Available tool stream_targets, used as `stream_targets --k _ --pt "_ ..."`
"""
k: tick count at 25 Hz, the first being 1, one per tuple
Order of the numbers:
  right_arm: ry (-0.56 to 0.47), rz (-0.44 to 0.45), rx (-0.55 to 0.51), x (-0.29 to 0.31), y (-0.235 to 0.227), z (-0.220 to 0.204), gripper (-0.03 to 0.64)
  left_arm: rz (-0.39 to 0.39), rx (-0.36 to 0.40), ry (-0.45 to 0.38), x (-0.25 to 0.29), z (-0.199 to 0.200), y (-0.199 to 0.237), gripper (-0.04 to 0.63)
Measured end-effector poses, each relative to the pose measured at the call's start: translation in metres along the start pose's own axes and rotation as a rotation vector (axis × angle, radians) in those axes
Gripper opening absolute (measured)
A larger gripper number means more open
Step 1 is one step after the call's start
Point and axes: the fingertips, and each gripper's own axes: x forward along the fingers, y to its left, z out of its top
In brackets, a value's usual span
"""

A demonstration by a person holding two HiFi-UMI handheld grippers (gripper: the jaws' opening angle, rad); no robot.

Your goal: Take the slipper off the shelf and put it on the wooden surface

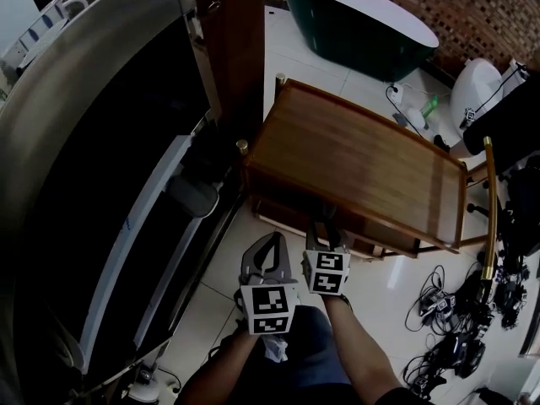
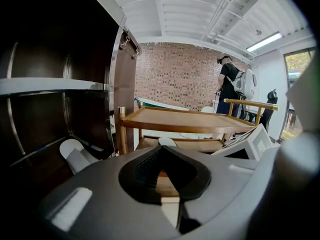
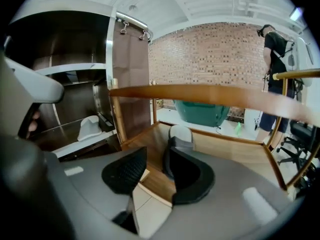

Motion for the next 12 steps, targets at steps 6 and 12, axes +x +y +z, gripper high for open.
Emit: stream_targets --k 6,12 --pt "-0.006 0.007 -0.008 -0.041 0.017 0.022 0.116 0.014 -0.015 -0.007 -0.032 0.023 0.006 0.005" --pt "-0.028 0.027 -0.03 -0.088 0.04 0.061 0.071 0.025 -0.007 -0.018 -0.072 0.055 0.009 0.005"
